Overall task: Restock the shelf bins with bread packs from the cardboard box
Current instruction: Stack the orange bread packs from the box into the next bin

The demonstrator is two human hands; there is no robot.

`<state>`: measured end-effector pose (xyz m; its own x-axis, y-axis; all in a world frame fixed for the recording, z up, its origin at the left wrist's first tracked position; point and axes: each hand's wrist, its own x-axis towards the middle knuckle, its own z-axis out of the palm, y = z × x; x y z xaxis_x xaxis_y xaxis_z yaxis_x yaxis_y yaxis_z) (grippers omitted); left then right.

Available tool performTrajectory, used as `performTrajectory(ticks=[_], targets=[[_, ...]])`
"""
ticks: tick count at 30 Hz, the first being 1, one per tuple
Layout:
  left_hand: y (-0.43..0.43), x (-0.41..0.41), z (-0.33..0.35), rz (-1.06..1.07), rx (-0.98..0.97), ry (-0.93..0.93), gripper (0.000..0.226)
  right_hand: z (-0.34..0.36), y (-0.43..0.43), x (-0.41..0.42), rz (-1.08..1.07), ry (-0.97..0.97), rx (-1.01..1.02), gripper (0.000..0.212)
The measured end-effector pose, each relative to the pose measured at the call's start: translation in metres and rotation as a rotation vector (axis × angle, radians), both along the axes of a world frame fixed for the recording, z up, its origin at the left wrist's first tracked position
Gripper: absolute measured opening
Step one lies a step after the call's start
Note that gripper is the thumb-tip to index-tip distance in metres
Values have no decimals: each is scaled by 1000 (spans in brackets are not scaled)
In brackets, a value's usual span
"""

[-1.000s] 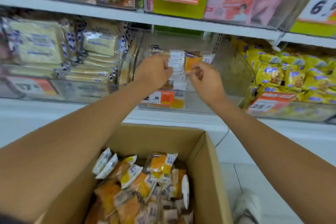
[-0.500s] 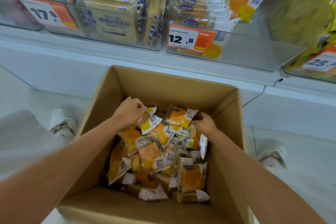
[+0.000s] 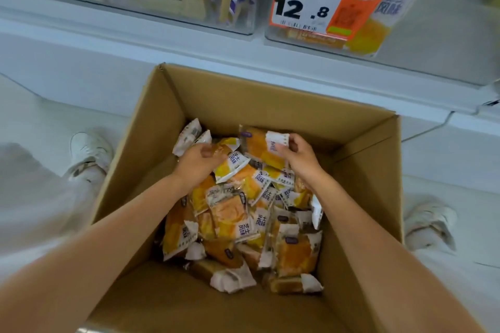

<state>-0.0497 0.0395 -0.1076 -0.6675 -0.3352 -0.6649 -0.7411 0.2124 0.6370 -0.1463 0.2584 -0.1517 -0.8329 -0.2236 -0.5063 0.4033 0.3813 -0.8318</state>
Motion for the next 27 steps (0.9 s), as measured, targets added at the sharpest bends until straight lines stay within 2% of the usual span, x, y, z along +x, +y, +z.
performTrajectory(ticks=[2,4,6,7,9,12,15,16,19,20,22,25,27], targets=[[4,-4,8,36,69,21,89,13,-11,3,60,-42,-84,26],[3,-6,17,130,330,10,93,23,-20,5,75,-182,-205,31],[2,-4,25,233,552,-27,68,25,-21,4,127,-292,-267,36],[1,-2,27,270,578,-23,49,24,-18,3,168,-305,-266,37],[-3,5,27,354,506,31,21,18,-10,0,174,-241,-185,36],[-12,13,20,401,240,111,18,-19,3,-3,202,-78,180,40],[-17,16,14,409,179,180,16,-56,0,3,456,-101,376,66],[-18,16,13,401,178,194,16,-65,-2,7,528,-76,443,69],[-18,16,12,371,175,215,15,-76,-7,22,540,187,634,51],[-18,16,10,365,170,216,16,-72,-10,28,494,261,644,45],[-18,16,3,355,159,224,18,-61,-19,38,399,320,529,44],[-17,17,-4,360,146,214,16,-48,-33,44,341,141,232,42],[-16,20,-9,369,151,203,16,-56,-33,43,375,167,324,30]])
